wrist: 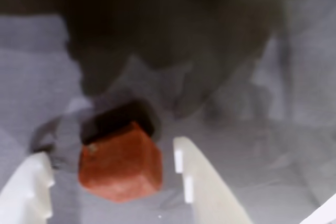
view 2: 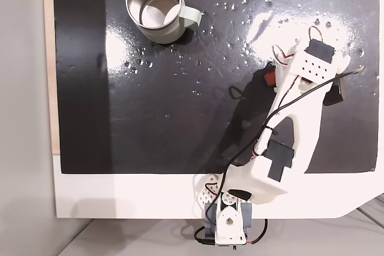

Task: Grasp a cube and put it in the cup.

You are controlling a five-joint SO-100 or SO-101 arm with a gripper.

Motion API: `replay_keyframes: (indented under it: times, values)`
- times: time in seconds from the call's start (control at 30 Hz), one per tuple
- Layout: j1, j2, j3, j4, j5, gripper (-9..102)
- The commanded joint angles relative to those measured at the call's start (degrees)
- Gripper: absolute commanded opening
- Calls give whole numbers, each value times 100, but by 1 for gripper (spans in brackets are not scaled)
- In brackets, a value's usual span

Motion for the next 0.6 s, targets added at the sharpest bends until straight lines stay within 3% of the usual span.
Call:
replay_keyframes:
  times: [0.0,0.57]
  values:
    - [-35,35,-316,0,-53,26]
    - [44,79,-316,18,-149,10]
